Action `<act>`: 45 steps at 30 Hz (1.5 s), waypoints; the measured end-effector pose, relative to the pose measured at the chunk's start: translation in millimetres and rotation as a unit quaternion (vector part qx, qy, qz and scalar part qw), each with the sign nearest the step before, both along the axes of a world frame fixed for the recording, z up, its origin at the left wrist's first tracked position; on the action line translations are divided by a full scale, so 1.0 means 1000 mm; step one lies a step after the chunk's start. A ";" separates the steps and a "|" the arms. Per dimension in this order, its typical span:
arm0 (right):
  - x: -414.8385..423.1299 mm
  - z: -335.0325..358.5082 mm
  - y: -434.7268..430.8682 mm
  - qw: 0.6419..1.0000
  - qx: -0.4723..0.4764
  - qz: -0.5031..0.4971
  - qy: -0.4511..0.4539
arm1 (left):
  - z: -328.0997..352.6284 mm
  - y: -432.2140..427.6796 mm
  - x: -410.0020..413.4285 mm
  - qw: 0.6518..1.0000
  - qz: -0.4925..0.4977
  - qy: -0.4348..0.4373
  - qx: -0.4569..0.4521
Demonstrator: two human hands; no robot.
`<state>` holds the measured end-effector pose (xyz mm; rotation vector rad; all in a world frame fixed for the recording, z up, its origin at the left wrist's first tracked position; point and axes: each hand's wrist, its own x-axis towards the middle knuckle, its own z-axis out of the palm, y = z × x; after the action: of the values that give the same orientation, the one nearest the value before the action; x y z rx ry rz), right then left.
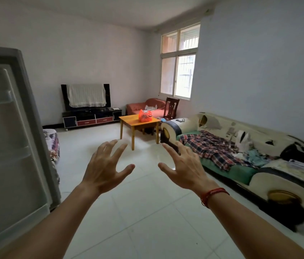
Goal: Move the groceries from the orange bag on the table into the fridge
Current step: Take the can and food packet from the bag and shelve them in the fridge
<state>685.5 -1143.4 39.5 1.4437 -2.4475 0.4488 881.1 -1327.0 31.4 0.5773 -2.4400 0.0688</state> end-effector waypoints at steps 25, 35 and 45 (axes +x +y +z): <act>-0.115 -0.033 -0.013 0.999 0.019 -0.006 -0.034 | -0.035 -0.015 -0.117 1.000 -0.012 -0.023 0.005; -0.190 -0.064 -0.102 0.997 0.054 -0.022 -0.044 | -0.073 -0.109 -0.190 0.999 0.003 -0.049 0.022; -0.305 -0.069 -0.261 0.995 0.076 -0.043 -0.055 | -0.083 -0.265 -0.304 0.996 0.003 -0.069 0.050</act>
<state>380.9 -1404.0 -29.4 1.3976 -2.6711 0.3372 576.8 -1591.5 -52.0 0.6423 -2.5877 -0.0117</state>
